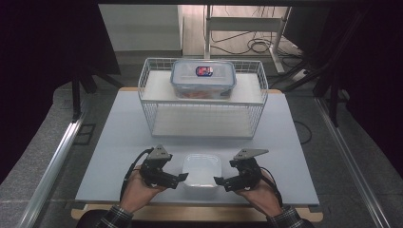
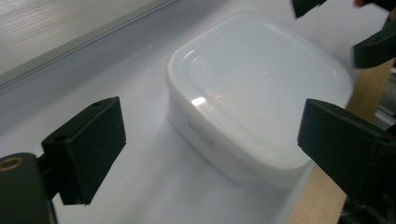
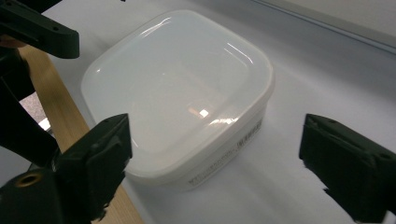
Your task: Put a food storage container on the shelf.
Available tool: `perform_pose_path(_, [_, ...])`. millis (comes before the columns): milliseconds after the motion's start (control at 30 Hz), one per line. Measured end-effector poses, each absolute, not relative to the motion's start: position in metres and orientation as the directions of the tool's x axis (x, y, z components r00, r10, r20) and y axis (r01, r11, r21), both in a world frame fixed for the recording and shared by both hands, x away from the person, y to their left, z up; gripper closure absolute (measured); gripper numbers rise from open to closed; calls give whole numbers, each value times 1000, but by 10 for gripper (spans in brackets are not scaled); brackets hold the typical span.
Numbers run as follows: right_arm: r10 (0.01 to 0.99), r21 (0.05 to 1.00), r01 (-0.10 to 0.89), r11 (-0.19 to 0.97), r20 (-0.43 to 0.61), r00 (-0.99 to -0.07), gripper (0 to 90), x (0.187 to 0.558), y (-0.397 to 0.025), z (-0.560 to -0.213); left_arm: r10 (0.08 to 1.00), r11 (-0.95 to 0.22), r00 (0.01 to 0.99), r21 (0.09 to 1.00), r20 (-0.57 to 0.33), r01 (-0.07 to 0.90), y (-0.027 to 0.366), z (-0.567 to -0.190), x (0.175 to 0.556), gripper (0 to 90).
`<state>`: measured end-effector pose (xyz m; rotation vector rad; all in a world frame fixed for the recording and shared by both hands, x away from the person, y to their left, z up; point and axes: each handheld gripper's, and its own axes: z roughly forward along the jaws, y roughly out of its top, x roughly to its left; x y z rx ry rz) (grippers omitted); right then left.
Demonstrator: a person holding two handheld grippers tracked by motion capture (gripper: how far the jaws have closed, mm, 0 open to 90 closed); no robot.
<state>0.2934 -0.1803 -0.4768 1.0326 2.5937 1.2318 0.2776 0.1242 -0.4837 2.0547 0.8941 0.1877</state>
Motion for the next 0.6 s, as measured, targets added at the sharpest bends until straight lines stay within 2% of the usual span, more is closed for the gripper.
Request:
perform_pose_path(100, [618,707,555,438,211,-757,146,296,-178,-478,648,-364,731,756,-213,543,122,-486,283,84])
perform_pose_path(133, [617,704,564,432,225,-754,164,300,-176,-480,643,-350,725,747,-247,565,120,-490,288,88])
perform_pose_path(300, [618,677,590,440,249,-746,183,306,-171,-485,623,-351,722,718,-300,601,117,-500,295,96])
perform_pose_path(333, [609,664,615,426,292,-737,205,308,-170,-488,608,-366,729,703,-315,609,114,-504,295,98])
perform_pose_path(400, [609,658,626,419,308,-731,219,309,-170,-489,595,-363,732,702,-332,612,113,-505,295,99])
perform_pose_path(433, [605,651,637,413,327,-726,251,309,-170,-489,573,-359,736,698,-360,620,112,-506,296,122])
perform_pose_path(467, [599,638,652,409,351,-719,276,309,-170,-489,560,-360,738,692,-376,626,111,-505,295,182])
perform_pose_path(533, [604,632,660,405,357,-712,290,308,-170,-488,565,-361,733,686,-378,632,111,-505,294,187])
perform_pose_path(600, [618,618,683,390,374,-691,345,307,-171,-487,577,-351,712,666,-401,659,114,-502,292,233])
